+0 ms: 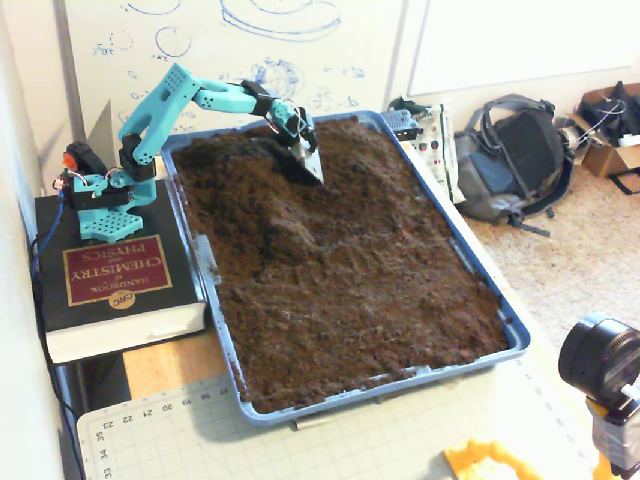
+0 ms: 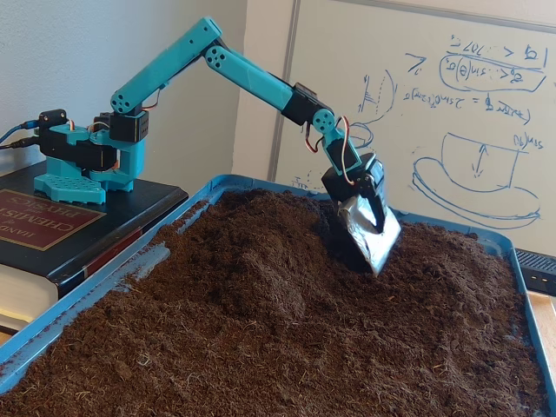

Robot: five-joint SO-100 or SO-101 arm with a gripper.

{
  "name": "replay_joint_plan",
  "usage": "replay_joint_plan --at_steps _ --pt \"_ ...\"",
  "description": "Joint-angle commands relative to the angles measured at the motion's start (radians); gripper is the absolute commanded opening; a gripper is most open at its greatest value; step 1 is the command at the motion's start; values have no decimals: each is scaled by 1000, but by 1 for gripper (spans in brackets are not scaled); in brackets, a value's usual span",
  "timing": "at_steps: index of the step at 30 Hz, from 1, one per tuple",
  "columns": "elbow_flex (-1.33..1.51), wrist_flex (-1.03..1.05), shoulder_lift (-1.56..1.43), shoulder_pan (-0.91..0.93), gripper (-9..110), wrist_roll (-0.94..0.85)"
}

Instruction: Build a berm.

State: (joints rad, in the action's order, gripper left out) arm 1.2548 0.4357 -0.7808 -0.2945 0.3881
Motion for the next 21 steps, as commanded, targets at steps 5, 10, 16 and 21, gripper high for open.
replay_joint_plan --at_steps 5,10,16,21 --pt "-141 -14 54 -51 0 -2" --pt "-190 0 106 -80 0 -2" --pt "-141 0 164 -110 0 -14" --pt "-55 0 176 -138 0 -14"
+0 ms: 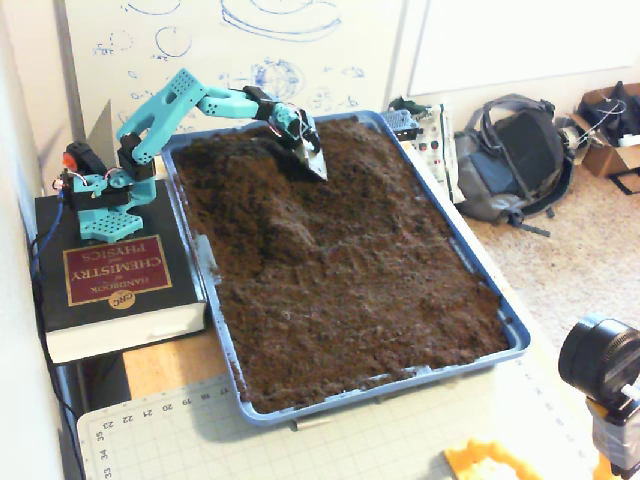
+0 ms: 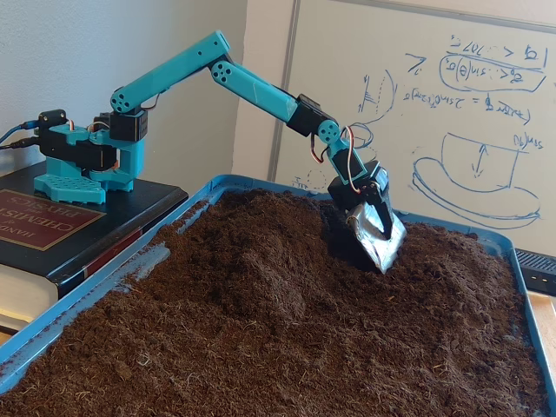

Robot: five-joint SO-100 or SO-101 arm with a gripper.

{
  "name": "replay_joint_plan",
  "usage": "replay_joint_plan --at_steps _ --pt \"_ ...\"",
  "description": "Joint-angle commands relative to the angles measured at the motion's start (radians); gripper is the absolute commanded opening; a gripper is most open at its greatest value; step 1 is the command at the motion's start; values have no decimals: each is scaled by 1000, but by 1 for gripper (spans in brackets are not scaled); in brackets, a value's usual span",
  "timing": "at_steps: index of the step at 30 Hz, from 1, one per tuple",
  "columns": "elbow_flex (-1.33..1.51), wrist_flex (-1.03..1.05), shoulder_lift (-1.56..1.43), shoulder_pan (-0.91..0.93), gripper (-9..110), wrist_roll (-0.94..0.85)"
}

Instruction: Build a berm.

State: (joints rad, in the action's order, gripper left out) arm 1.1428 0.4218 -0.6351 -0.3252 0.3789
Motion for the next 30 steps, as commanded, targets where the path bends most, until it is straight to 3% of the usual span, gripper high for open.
replay_joint_plan --at_steps 1,30 --pt "77 14 29 -117 0 -5" --pt "575 14 -334 -204 0 -6"
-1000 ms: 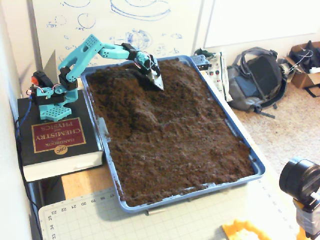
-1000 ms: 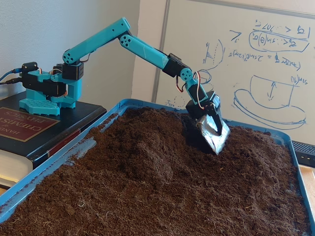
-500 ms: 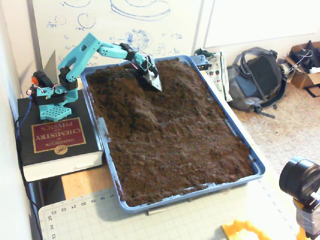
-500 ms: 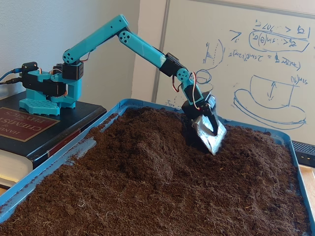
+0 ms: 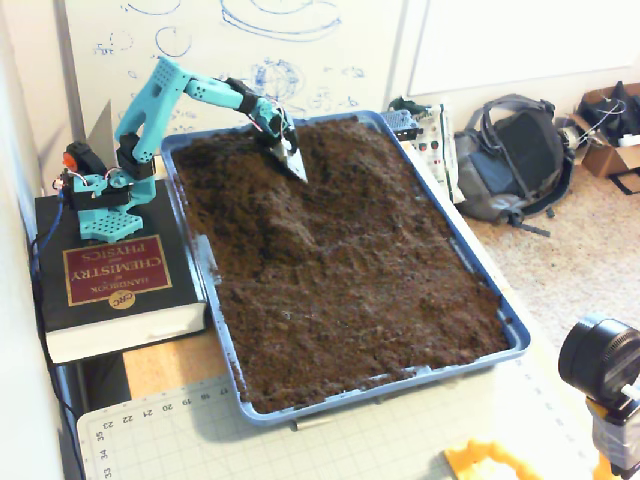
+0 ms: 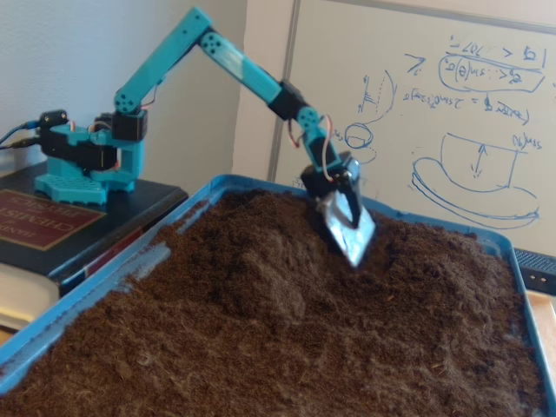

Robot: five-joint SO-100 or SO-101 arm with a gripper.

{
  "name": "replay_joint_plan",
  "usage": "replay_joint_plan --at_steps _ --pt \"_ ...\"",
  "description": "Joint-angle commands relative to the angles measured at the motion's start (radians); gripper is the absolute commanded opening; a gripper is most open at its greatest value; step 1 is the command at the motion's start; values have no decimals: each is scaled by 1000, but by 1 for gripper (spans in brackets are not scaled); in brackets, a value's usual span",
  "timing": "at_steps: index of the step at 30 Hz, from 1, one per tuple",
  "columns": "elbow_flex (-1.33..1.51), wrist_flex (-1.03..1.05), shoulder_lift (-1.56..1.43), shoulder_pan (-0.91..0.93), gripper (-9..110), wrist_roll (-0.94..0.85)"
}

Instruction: Build a berm.

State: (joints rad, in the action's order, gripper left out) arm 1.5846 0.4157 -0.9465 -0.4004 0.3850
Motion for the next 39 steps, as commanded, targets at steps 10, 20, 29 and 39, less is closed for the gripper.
replay_joint_plan --at_steps 10,20,29,39 --pt "278 20 -143 -127 0 -12" --pt "334 20 -225 -121 0 -11" --pt "337 31 -370 -87 0 -9" --pt "155 328 -543 83 0 0"
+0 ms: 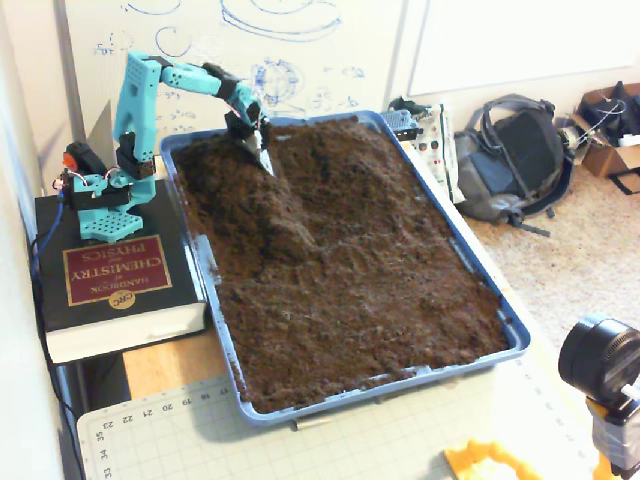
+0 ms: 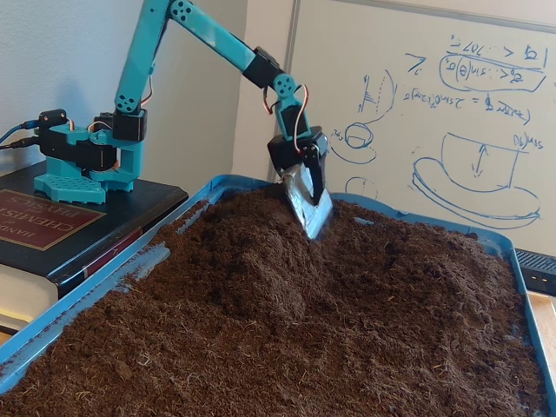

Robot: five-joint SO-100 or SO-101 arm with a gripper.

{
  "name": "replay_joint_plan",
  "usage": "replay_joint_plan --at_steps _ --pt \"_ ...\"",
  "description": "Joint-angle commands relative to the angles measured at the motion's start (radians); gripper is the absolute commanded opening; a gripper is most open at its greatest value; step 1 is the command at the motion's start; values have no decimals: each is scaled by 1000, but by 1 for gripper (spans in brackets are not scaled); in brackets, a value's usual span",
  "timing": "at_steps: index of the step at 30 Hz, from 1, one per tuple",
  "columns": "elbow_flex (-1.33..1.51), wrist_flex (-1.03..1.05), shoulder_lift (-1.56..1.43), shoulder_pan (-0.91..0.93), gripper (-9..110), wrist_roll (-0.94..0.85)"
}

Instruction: Build a berm.

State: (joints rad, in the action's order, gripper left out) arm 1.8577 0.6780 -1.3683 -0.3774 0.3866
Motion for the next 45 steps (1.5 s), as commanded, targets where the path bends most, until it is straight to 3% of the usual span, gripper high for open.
replay_joint_plan --at_steps 1,9,19,36,45 --pt "-147 81 -120 74 0 0" --pt "-295 222 -132 166 0 -20" --pt "-304 808 -265 158 0 -187" --pt "-233 833 -218 -184 0 -252" --pt "-175 833 -84 -212 0 -61"
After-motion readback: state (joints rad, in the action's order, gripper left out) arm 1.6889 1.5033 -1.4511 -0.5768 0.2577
